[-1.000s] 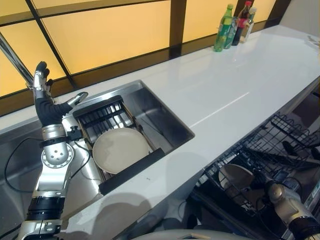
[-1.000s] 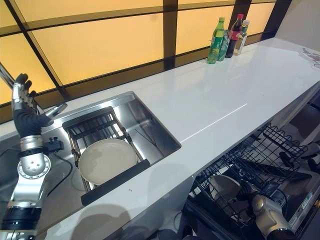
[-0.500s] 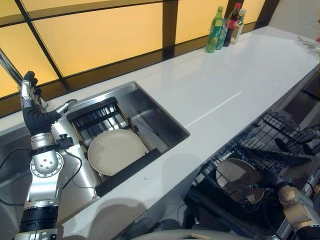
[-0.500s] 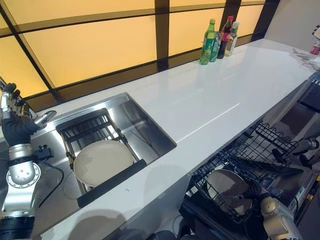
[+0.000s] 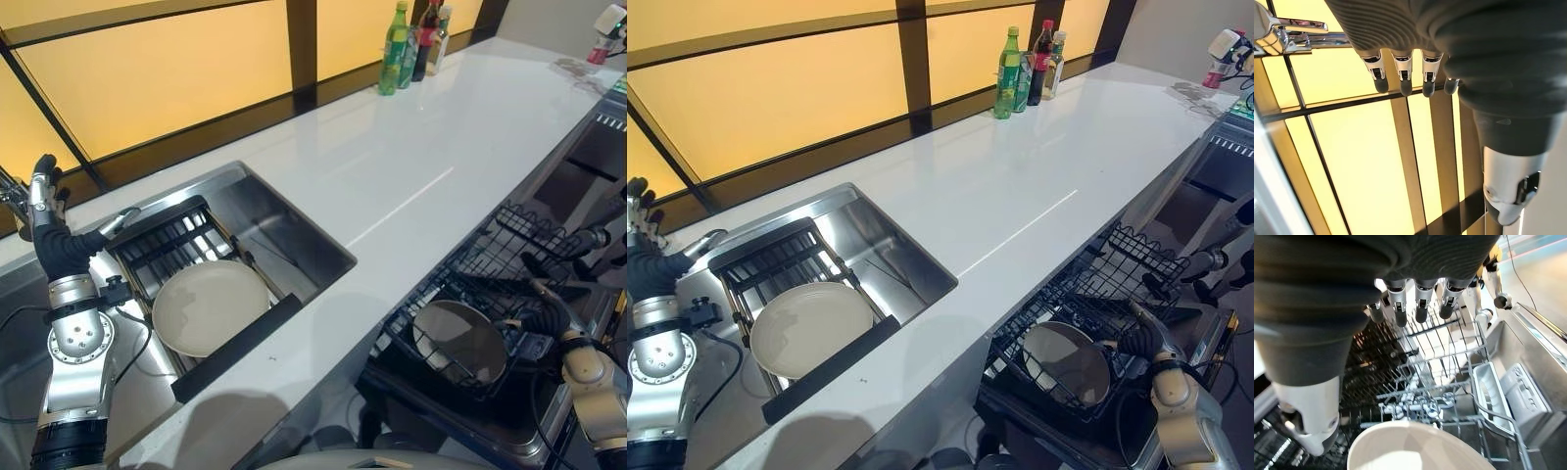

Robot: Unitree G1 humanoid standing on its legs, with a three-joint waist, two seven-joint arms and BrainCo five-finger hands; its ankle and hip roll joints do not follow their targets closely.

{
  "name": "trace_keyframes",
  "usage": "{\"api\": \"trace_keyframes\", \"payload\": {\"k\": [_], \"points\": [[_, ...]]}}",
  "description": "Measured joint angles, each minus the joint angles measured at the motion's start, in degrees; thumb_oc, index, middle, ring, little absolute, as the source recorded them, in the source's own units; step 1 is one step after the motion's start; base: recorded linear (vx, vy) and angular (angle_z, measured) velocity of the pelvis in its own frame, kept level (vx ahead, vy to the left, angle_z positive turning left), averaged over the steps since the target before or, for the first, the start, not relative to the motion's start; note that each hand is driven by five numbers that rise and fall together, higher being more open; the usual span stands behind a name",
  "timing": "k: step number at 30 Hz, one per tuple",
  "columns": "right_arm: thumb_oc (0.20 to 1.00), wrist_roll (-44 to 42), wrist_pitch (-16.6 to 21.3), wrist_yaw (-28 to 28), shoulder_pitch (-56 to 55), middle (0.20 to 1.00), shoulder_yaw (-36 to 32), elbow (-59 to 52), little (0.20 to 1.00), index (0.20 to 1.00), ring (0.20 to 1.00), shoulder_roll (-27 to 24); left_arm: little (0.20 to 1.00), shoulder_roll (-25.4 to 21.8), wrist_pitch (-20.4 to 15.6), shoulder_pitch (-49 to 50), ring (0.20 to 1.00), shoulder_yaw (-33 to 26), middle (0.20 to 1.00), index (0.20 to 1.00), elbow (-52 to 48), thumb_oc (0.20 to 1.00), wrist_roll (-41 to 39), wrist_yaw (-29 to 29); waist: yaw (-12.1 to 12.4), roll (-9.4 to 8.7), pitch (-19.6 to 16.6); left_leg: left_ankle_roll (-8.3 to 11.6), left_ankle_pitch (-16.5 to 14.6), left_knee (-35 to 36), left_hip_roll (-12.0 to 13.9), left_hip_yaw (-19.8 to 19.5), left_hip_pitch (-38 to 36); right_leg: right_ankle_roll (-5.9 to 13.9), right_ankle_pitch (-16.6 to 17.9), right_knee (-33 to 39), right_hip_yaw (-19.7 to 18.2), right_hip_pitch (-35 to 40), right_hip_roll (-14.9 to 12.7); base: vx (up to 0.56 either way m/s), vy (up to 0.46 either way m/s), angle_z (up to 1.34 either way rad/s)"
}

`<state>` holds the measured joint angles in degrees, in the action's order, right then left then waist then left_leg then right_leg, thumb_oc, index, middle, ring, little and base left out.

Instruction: Pick up plates and place into dishwasher.

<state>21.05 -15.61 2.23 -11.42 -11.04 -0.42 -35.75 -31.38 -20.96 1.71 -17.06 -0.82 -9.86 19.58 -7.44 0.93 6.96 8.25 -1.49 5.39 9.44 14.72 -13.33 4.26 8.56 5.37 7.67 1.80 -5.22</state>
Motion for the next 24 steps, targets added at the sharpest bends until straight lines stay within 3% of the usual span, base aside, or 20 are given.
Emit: {"api": "trace_keyframes", "payload": {"k": [4,8,14,17,21,24], "points": [[1.0,-4.6,5.6,-8.7,0.6,1.0,-0.7,-4.3,1.0,1.0,1.0,0.2,1.0,0.1,0.2,0.0,1.0,0.1,1.0,1.0,0.0,1.0,-0.4,0.0,0.0,1.01,-0.5,0.01,0.0,0.0,0.0,0.3,-0.1,0.0,0.0,0.0,-0.2,-0.1,0.1,-0.02,0.021,-0.03],[1.0,-10.1,13.1,-14.9,3.0,1.0,-0.7,-11.5,1.0,1.0,1.0,2.4,1.0,2.8,2.8,0.2,1.0,1.7,1.0,1.0,0.0,1.0,-0.4,-2.3,0.0,2.24,-1.2,0.02,-0.1,0.0,0.0,0.5,-0.2,-0.05,0.0,0.1,-0.5,-0.1,0.1,-0.03,0.02,-0.03],[1.0,-17.8,22.5,-17.0,6.4,1.0,0.3,-12.7,1.0,1.0,1.0,4.3,1.0,4.1,9.7,1.3,1.0,4.8,1.0,1.0,0.2,1.0,-0.3,-5.5,0.7,2.97,-1.7,0.03,0.0,0.0,0.3,0.4,-0.1,-0.07,0.0,0.1,-0.4,-0.1,0.5,-0.01,-0.018,0.0],[1.0,-20.2,25.3,-16.4,7.3,1.0,0.7,-13.6,1.0,1.0,1.0,4.7,1.0,4.2,13.0,1.5,1.0,5.5,1.0,1.0,0.9,1.0,0.2,-6.3,0.9,3.21,-1.8,0.1,0.1,-0.3,0.5,0.0,-0.1,-0.27,0.0,-0.2,-0.4,0.0,0.9,-0.05,-0.035,0.02],[1.0,-21.1,25.6,-15.5,8.7,1.0,2.2,-14.1,1.0,1.0,1.0,4.4,1.0,3.8,17.9,1.4,1.0,6.8,1.0,1.0,3.4,1.0,2.6,-9.6,1.8,3.46,-1.9,0.27,0.2,-1.2,0.6,-1.0,0.0,-0.53,-0.1,-0.2,-0.5,0.0,1.3,0.0,0.0,0.0],[1.0,-22.4,25.5,-14.5,9.6,1.0,2.8,-14.2,1.0,1.0,1.0,3.0,1.0,1.1,22.5,1.3,1.0,9.9,1.0,1.0,6.7,1.0,5.0,-14.1,2.4,2.95,-1.3,-0.53,-0.6,-6.1,0.1,-4.0,1.9,-1.3,-0.3,0.0,-1.9,0.2,0.7,0.02,0.109,-0.07]]}}
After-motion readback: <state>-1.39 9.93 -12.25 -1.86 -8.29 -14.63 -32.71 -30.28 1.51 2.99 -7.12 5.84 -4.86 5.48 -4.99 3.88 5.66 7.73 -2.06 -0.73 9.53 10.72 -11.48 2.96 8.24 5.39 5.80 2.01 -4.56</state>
